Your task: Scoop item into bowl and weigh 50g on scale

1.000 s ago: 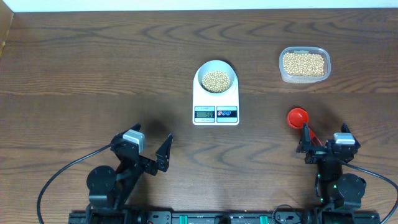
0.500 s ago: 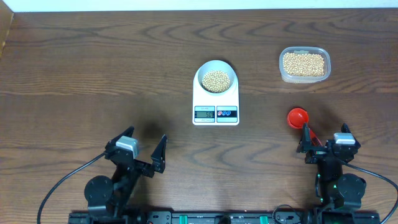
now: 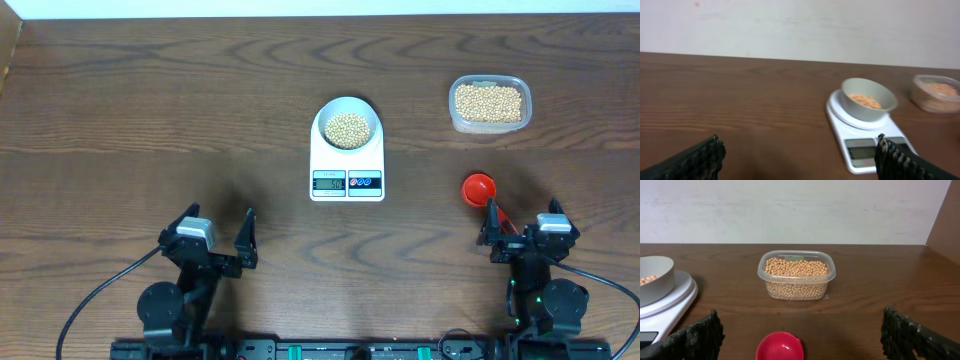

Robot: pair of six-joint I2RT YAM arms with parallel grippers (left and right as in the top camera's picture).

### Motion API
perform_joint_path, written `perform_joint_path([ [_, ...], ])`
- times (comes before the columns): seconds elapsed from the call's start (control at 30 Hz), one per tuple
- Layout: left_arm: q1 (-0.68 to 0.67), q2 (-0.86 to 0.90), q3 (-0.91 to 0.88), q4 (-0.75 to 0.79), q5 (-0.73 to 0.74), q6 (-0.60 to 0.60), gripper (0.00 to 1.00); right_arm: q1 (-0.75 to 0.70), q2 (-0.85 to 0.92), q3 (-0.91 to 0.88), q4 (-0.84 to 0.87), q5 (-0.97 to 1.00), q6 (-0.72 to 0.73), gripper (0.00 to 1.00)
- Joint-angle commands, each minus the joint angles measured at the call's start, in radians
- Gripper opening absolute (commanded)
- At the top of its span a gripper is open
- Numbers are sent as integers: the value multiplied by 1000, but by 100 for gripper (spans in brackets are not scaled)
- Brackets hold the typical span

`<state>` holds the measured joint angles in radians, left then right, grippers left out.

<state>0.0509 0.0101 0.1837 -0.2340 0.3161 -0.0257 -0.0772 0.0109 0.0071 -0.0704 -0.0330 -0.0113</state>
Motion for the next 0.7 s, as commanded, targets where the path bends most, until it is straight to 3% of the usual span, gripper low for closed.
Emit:
perform_joint_path([
  [0.0,5,-9,-55,52,-93,6,98,7,-6,-2,-4,5,6,99],
  [0.67,5,-10,-180,188,-254,31,98,7,-6,-2,-4,5,6,99],
])
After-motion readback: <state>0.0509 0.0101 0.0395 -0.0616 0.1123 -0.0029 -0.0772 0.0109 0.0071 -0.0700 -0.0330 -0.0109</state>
